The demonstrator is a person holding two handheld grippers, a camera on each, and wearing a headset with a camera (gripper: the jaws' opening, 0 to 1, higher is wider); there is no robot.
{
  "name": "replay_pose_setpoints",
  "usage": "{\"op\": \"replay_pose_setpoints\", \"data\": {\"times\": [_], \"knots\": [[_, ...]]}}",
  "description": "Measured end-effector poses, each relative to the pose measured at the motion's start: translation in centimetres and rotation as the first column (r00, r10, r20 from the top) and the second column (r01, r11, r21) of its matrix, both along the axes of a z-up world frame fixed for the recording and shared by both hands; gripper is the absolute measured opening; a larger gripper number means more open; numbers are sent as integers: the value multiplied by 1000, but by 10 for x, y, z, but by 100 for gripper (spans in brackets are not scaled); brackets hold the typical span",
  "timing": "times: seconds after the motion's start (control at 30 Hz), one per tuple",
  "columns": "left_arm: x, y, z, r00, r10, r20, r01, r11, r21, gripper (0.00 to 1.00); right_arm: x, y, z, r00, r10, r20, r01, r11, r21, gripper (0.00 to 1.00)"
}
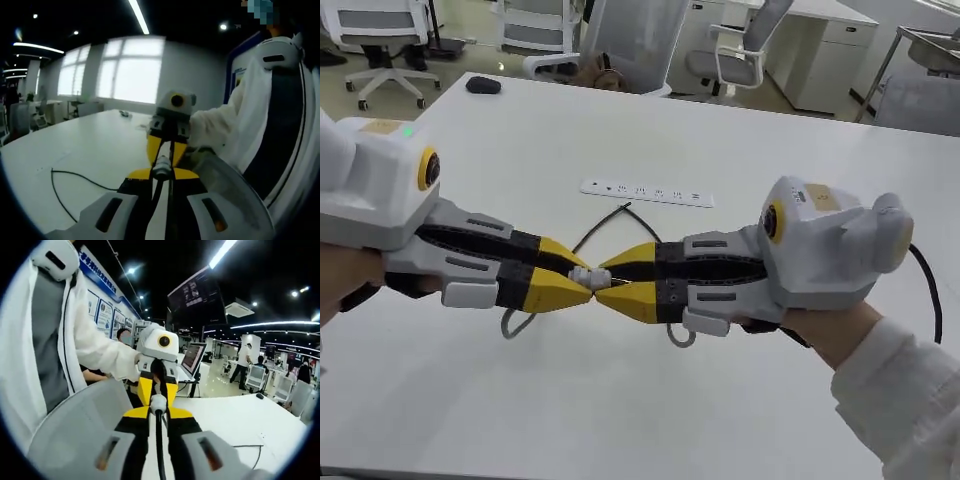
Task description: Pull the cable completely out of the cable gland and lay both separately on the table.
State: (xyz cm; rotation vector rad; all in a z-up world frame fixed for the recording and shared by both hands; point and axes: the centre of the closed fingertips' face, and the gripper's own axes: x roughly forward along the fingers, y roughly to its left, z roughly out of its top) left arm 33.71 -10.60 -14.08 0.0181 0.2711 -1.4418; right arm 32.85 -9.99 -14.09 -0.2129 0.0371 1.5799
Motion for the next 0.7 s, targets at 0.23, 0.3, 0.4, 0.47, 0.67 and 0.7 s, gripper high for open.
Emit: {"op": "replay_pose_setpoints", "data": {"times": [0.23,0.3,0.4,0.47,0.67,0.7], "knots": [[7,4,13,978,61,201,-59,998,-15,15,14,-9,13,913,-29,-407,82,990,112,20],[6,6,15,966,62,249,-62,998,-8,15,13,-11,21,878,1,-480,85,984,157,22],[5,6,17,955,70,287,-70,997,-10,15,8,-9,19,835,20,-550,67,988,137,25],[4,5,17,951,67,301,-68,998,-6,15,5,-5,20,833,34,-552,52,989,140,24],[0,0,17,938,43,343,-50,999,12,16,4,2,17,830,22,-558,54,991,120,11],[0,0,17,938,45,345,-53,998,13,16,4,1,17,828,26,-559,51,991,121,11]]}}
